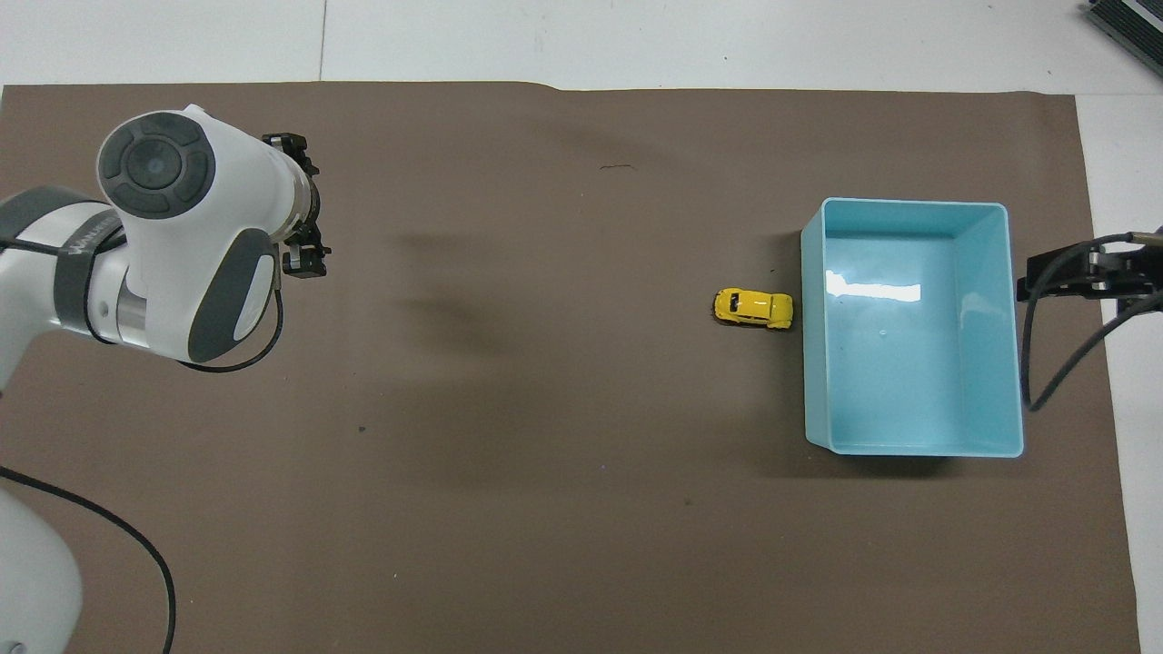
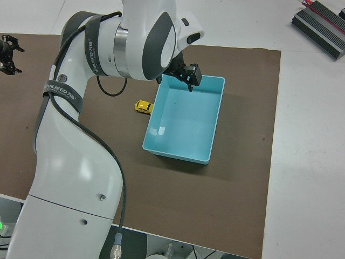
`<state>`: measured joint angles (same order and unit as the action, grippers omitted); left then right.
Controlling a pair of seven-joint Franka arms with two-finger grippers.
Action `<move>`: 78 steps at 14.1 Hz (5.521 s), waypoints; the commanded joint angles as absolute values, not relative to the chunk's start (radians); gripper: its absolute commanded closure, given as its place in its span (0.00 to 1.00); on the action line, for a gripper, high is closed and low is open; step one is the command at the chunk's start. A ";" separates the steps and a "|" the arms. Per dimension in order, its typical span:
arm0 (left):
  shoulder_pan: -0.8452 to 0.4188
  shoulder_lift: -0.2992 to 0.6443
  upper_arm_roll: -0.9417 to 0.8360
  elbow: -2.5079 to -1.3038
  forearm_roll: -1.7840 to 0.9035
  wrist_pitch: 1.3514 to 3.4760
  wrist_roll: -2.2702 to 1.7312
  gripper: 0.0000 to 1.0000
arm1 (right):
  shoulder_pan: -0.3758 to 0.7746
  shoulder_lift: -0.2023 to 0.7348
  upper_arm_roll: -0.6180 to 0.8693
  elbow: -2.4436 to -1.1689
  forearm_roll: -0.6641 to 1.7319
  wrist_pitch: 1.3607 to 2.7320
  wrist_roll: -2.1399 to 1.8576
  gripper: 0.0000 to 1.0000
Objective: Wind up and store yellow beetle car
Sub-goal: 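Withdraw the left gripper while the right gripper rises over the bin, then move the right gripper across the bin toward the yellow car, then lower the right gripper onto the yellow car and close it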
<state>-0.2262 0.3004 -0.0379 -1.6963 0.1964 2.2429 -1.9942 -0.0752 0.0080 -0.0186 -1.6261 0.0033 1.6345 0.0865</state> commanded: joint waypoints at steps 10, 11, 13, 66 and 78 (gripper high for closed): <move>-0.155 0.143 -0.029 -1.637 0.225 2.155 -1.712 0.00 | -0.075 -0.005 0.000 -1.629 0.005 1.612 0.097 0.00; -0.155 0.131 -0.023 -1.637 0.225 2.145 -1.671 0.00 | -0.075 -0.005 0.000 -1.629 0.003 1.614 0.097 0.00; -0.155 0.114 -0.017 -1.637 0.225 2.114 -1.547 0.00 | -0.075 -0.005 0.000 -1.631 0.002 1.626 0.087 0.00; -0.041 -0.044 -0.011 -1.643 0.012 1.617 0.066 0.00 | 0.187 0.389 0.055 -1.667 -0.011 2.075 1.787 0.00; -0.043 -0.100 -0.021 -1.652 0.009 1.558 0.032 0.00 | 0.219 0.391 0.052 -1.877 -0.186 2.258 1.937 0.00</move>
<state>-0.0448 -0.0850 -0.0230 -1.6336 0.0260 1.5537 0.0419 0.2405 0.4261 0.0437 -1.8161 -0.1563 2.2134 1.9223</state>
